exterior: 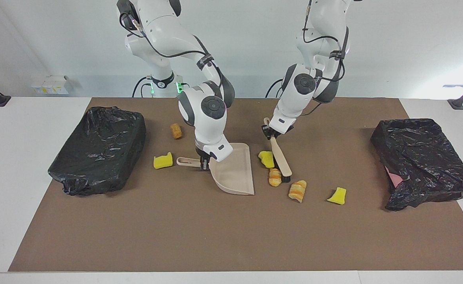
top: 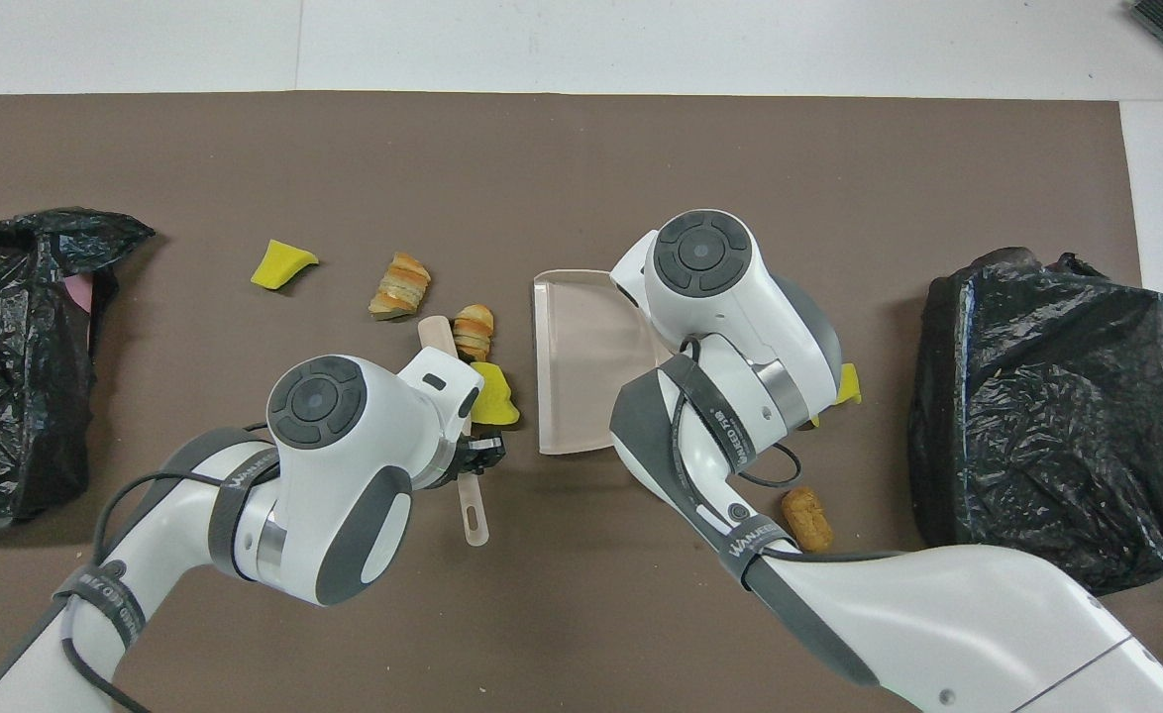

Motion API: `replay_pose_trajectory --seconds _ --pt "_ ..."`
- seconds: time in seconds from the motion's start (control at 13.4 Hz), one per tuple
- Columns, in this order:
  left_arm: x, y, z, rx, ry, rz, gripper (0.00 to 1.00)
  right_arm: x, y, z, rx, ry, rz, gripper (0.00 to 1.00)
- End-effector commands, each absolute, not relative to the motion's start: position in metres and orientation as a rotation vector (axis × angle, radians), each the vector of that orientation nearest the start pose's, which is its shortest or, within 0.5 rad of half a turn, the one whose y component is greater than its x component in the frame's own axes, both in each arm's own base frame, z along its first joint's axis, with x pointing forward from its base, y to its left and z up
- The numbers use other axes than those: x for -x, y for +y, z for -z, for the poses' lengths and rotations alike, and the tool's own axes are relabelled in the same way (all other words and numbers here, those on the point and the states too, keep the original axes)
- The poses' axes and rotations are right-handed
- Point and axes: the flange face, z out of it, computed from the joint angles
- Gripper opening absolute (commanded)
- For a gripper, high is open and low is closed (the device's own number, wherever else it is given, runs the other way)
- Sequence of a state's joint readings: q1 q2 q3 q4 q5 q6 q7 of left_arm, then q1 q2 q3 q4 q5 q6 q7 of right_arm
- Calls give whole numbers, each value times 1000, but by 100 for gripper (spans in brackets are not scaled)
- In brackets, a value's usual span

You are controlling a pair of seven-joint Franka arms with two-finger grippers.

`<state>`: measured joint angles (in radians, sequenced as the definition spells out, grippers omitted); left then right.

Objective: Sweep and dump trash in bin

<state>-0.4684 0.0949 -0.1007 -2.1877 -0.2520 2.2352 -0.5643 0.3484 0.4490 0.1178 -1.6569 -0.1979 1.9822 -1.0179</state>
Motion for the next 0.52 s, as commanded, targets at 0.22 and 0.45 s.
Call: replay_pose_trajectory --seconds 0.22,0.45 --pt "-434 -382 -328 3381 -163 -299 0 -593 274 -326 2245 -2310 -274 0" --pt "-440 -391 -362 3412 -147 -323 0 -593 274 -326 2247 -2308 -274 0"
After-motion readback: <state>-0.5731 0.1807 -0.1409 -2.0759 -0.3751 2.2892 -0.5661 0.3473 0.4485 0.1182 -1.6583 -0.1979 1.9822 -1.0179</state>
